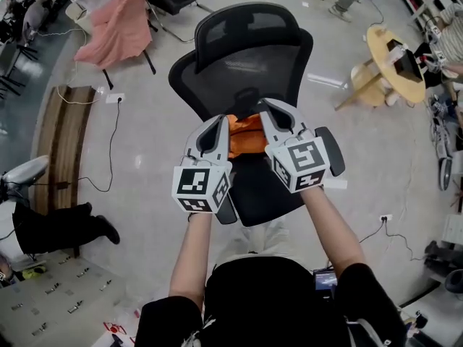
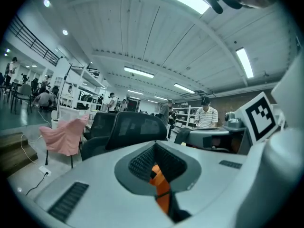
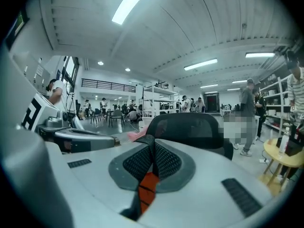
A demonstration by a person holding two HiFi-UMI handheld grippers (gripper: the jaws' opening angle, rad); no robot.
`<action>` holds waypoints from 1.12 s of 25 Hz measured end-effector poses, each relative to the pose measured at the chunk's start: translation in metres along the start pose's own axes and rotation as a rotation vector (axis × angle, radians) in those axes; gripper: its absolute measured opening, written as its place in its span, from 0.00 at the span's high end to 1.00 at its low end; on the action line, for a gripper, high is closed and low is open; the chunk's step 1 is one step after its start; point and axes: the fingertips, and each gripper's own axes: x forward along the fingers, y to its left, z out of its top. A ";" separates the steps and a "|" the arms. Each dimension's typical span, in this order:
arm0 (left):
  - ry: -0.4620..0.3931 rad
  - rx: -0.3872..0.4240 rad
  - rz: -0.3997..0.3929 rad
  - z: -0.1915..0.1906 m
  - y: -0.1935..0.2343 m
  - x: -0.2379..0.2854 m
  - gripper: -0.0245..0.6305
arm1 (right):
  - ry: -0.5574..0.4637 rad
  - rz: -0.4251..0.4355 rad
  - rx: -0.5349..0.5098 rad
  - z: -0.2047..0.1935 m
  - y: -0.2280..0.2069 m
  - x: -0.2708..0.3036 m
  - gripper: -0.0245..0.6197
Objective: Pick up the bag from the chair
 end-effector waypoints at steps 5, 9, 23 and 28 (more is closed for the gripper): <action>-0.025 0.043 -0.017 0.026 -0.016 -0.022 0.96 | -0.023 -0.035 0.000 0.021 0.005 -0.022 0.96; -0.043 0.077 -0.032 0.042 -0.022 -0.039 0.96 | -0.055 -0.076 0.000 0.037 0.007 -0.038 0.96; -0.116 0.151 -0.100 0.084 -0.048 -0.091 0.96 | -0.144 -0.145 0.015 0.079 0.031 -0.094 0.96; -0.141 0.164 -0.107 0.094 -0.055 -0.100 0.96 | -0.180 -0.153 0.026 0.090 0.033 -0.108 0.96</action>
